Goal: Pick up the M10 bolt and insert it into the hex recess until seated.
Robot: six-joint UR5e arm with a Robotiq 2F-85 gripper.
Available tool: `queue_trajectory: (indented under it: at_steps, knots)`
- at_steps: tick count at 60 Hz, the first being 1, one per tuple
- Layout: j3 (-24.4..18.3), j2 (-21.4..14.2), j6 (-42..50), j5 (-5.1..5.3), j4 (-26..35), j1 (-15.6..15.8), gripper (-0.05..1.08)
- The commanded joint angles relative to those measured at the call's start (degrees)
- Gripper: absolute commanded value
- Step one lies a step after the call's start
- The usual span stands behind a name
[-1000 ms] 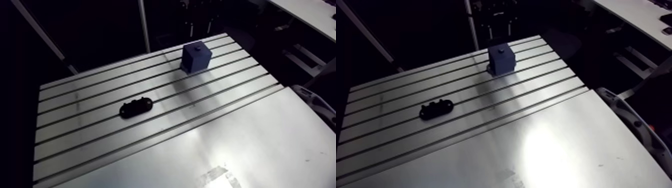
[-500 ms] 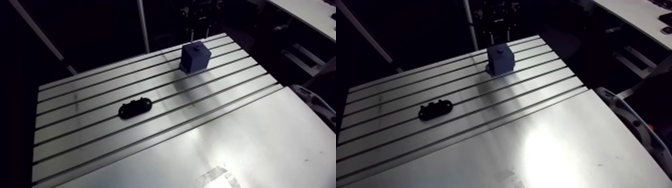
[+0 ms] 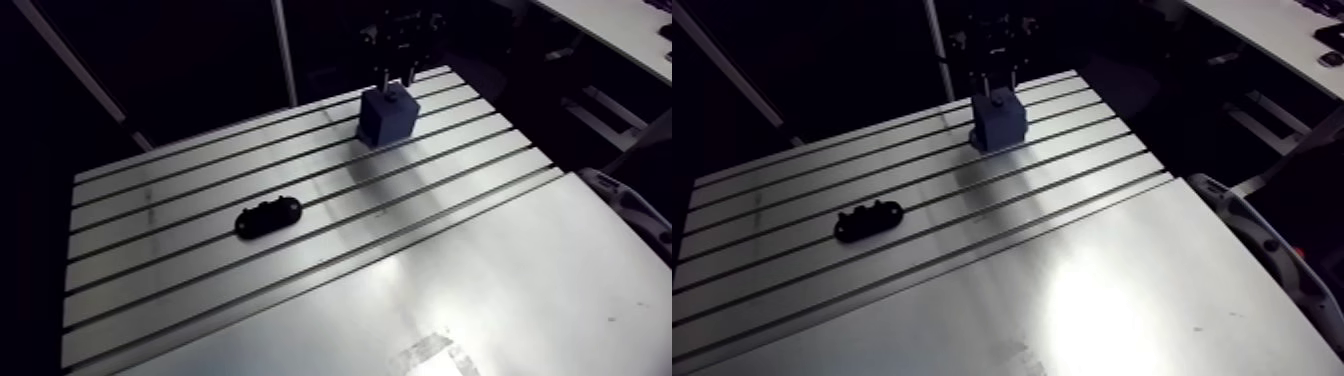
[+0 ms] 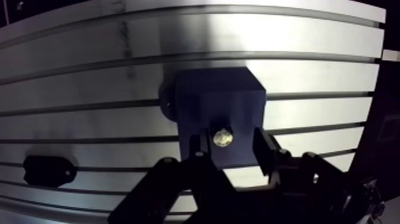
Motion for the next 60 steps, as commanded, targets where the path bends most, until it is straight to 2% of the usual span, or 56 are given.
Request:
queue_trajectory:
  at_steps: [1,60]
  knots:
    - [0.1,0.1,0.0,0.11,0.0,0.1,0.51]
    - [1.1,0.1,0.1,0.02,-1.1,0.3,0.54]
